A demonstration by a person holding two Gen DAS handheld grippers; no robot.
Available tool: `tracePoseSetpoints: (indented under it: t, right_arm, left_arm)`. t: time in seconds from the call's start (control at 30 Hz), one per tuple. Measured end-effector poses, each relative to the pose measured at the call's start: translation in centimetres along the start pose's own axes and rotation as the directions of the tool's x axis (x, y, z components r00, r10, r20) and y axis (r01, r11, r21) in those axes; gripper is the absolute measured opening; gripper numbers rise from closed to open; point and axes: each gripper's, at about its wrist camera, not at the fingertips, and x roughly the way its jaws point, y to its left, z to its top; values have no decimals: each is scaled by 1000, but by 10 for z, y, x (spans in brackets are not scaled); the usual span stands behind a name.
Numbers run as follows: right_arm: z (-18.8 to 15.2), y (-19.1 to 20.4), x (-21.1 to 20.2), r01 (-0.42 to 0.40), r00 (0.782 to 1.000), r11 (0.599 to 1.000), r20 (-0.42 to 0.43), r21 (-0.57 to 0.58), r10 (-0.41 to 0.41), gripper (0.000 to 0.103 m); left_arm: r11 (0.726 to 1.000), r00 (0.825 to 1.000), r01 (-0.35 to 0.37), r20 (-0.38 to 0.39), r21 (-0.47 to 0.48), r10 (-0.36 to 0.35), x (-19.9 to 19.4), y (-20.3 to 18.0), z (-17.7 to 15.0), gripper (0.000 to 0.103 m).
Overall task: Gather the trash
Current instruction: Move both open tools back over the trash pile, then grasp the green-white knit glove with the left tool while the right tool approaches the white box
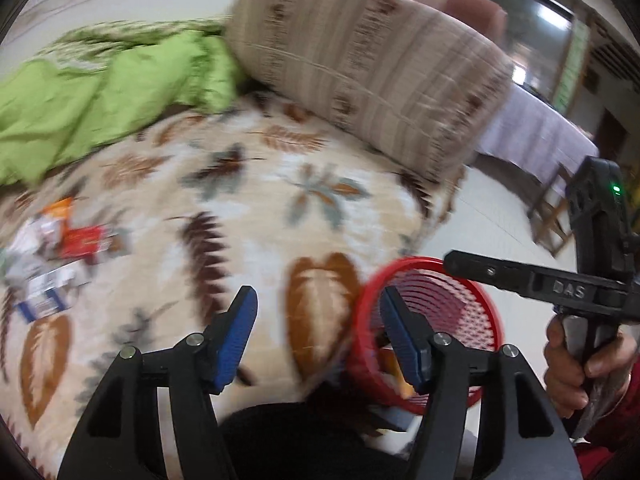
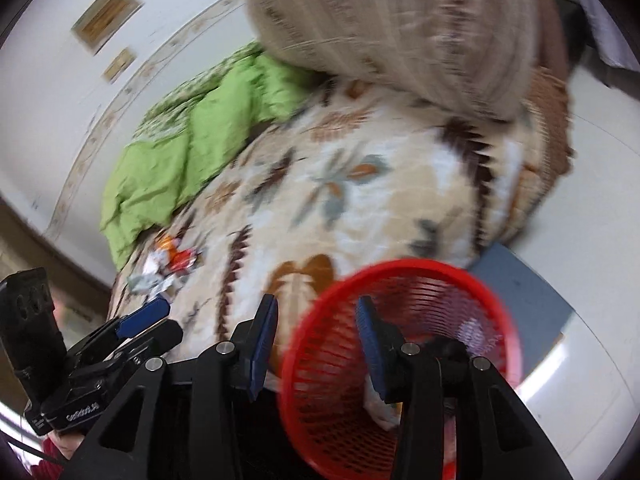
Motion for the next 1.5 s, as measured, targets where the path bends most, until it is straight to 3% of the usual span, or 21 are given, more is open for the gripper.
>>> tracePoseSetpoints:
  t: [0.17,0.33,0.43,0.57,0.7,0.77,0.83,0.93,1.03,1.1,1.13,1.27,1.4,1.5]
  right_arm:
    - [0,58,42,-88,994,988,-81,-126,78,43]
    - [-6,117,85,-159,980,955,-160,-251,121,43]
    - [-8,150,108,-187,973,931,-191,-312,131,43]
    - [-8,180,132,-231,959,910,-238,-344,154,43]
    - [-9,201,147,-262,951,892,-258,-368,172,43]
    - [-11,206,150,-270,947,888,-267,-372,176,43]
    - [-12,207,155,-274,944,889,-280,-366,176,43]
    - [-13,208,160,-273,942,888,-289,-371,169,43]
    - [-12,206,164,-263,944,886,-290,-381,156,43]
    - [-10,204,167,-262,944,887,-294,-380,152,43]
    - [-8,204,170,-261,943,888,-297,-379,150,43]
    - [-4,210,181,-279,936,875,-314,-395,156,44]
    - [1,231,199,-330,920,839,-349,-434,181,45]
    - [3,256,223,-376,902,787,-388,-489,189,49]
  left_arm:
    - [989,993,-109,41,-102,114,-25,62,-6,66]
    - [948,973,-208,45,-241,225,-46,134,-17,67]
    - [907,953,-270,45,-324,300,-60,181,-24,69]
    - [820,917,-347,19,-455,398,-68,247,-28,77]
    - [764,912,-359,-25,-536,410,-55,298,-25,77]
    - [752,914,-355,-39,-556,403,-41,317,-20,77]
    - [732,903,-389,-73,-558,424,-26,333,-15,77]
    - [714,898,-411,-117,-567,424,4,356,-9,77]
    - [711,919,-372,-130,-597,372,28,373,-10,77]
    - [700,920,-374,-148,-608,363,40,380,-13,62]
    - [705,931,-347,-135,-618,340,42,383,-13,45]
    - [726,931,-339,-104,-598,349,37,376,-14,28]
    - [735,939,-296,-43,-610,342,8,366,-17,26]
    - [740,939,-269,5,-616,344,-24,358,-24,26]
